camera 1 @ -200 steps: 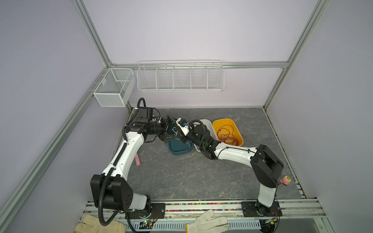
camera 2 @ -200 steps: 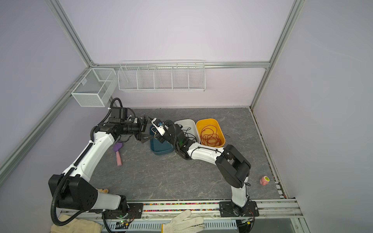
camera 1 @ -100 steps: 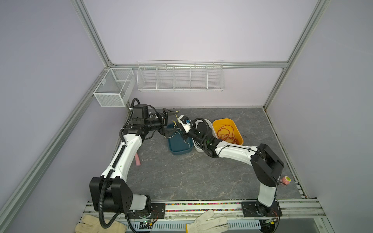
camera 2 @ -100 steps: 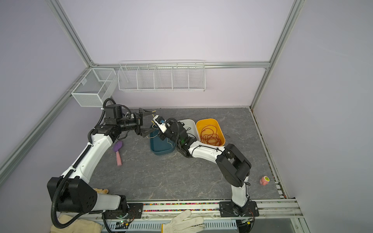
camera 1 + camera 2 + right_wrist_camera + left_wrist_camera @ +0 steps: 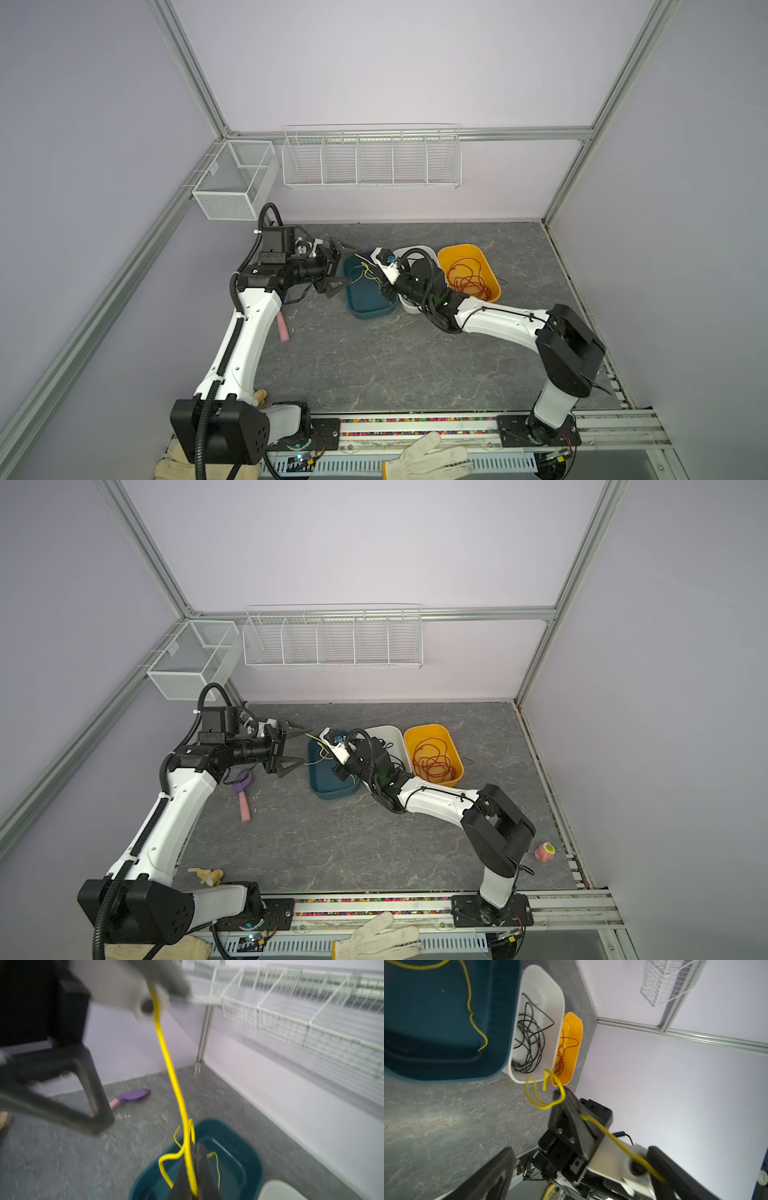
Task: Untangle the cables
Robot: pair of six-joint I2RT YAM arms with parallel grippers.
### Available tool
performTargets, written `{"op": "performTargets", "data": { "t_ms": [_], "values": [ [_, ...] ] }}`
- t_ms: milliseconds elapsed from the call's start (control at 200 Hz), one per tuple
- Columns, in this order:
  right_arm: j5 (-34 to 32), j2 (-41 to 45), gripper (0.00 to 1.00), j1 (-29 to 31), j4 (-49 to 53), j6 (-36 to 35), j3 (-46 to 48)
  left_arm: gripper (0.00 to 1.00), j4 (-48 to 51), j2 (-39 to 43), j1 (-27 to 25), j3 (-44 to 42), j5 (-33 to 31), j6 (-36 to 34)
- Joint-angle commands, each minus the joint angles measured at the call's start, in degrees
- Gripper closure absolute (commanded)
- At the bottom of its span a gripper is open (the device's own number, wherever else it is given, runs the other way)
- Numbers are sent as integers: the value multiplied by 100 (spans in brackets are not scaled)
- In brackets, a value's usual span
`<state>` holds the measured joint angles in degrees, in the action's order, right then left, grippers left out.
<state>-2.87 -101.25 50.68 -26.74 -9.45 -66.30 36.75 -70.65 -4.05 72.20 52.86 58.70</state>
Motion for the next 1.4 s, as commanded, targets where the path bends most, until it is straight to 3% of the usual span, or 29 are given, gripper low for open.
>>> {"op": "performTargets", "data": {
  "t_ms": [0, 60, 270, 385, 510, 640, 850, 920, 1049, 1394],
  "values": [
    [-1008, -406, 93, -208, 2146, -161, 60, 1, -1913, 567, 115, -521, 731, 869],
    [-1167, -305, 93, -204, 2172, -154, 45, 1, -2490, 701, 115, -904, 818, 1253],
    [-553, 12, 93, -91, 2161, -230, -136, 1, -925, 760, 131, -581, 537, -98],
    [-473, -354, 93, -30, 2600, -267, -680, 1, 796, 617, 142, 121, -291, -1495],
    [-357, -903, 93, -53, 3012, -96, -1220, 1, 1575, 668, 194, 293, -1085, -2258],
    [46, -1456, 93, -65, 3438, 145, -1743, 1, 1941, 910, 221, 216, -2059, -2727],
    [150, -1582, 91, -27, 3219, 477, -1796, 1, 2017, 1271, 230, -83, -2845, -3039],
    [128, -1549, 85, -24, 3294, 530, -1857, 1, 1954, 1326, 230, -219, -2903, -3067],
    [140, -1248, 56, -39, 3191, 599, -1747, 1, 1852, 1367, 230, -551, -3140, -3178],
    [-461, 527, 26, -304, 3263, 811, -1094, 1, 693, 1665, 230, -1842, -3785, -3283]
  ]
}}
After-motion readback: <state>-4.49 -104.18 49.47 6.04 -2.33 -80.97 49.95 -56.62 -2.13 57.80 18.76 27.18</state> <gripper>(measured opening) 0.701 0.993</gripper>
